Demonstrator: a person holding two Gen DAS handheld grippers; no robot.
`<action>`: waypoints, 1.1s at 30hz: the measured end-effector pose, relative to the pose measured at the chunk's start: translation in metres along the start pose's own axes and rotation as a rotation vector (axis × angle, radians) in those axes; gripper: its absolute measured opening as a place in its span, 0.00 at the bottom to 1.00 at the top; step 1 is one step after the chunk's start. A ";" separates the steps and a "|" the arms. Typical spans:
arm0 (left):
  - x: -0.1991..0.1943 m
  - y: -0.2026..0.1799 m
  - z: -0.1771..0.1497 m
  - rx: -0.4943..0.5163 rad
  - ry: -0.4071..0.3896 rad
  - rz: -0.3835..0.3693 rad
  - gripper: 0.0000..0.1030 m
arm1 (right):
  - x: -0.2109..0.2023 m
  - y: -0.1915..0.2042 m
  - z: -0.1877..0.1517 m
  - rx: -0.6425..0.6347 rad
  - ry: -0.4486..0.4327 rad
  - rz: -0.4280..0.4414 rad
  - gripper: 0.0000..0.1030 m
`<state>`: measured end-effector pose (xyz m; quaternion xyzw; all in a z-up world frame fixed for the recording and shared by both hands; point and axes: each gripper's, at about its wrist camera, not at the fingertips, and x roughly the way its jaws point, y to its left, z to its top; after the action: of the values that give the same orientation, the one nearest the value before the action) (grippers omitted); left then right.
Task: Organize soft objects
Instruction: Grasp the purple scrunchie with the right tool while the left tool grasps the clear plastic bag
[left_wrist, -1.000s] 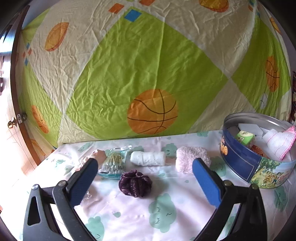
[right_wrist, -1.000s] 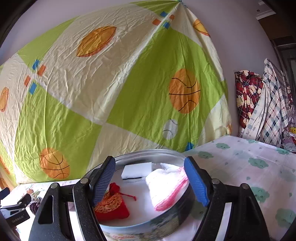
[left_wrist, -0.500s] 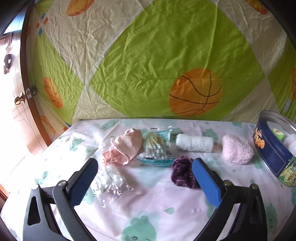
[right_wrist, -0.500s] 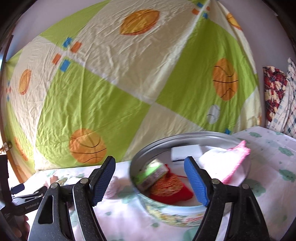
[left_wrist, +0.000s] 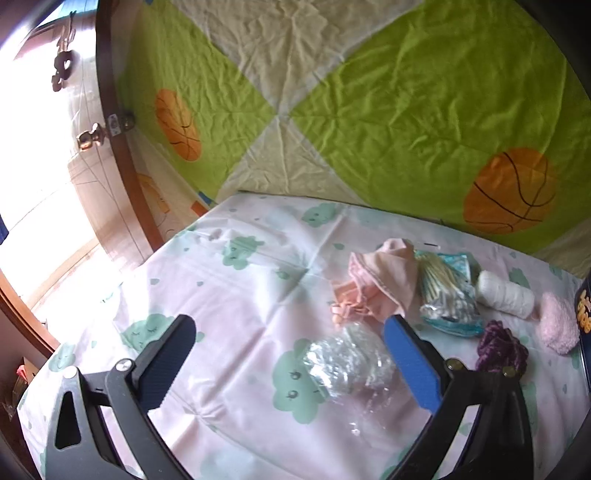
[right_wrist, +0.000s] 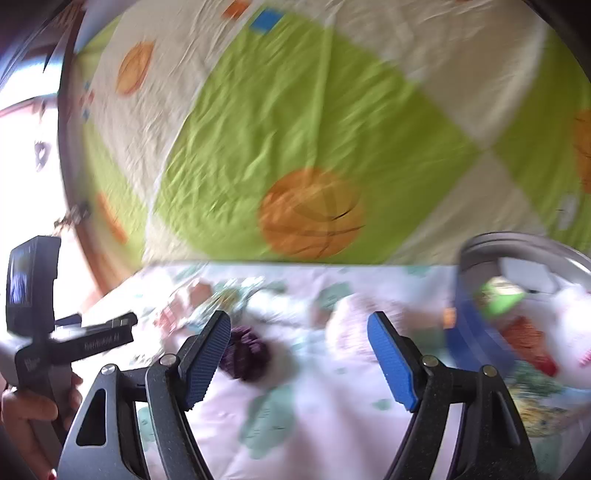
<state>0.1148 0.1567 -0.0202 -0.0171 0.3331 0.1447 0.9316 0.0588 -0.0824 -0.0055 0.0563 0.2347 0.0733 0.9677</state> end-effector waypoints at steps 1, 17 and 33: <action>0.002 0.006 0.002 -0.014 0.002 0.008 1.00 | 0.011 0.008 0.001 -0.015 0.041 0.027 0.76; 0.019 0.009 0.003 0.002 0.095 -0.031 1.00 | 0.111 0.048 -0.009 -0.034 0.412 0.102 0.50; 0.049 -0.023 -0.021 0.043 0.257 -0.175 0.89 | 0.003 0.008 -0.015 -0.001 0.159 0.030 0.44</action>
<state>0.1447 0.1444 -0.0691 -0.0444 0.4498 0.0526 0.8905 0.0537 -0.0733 -0.0190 0.0533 0.3099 0.0922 0.9448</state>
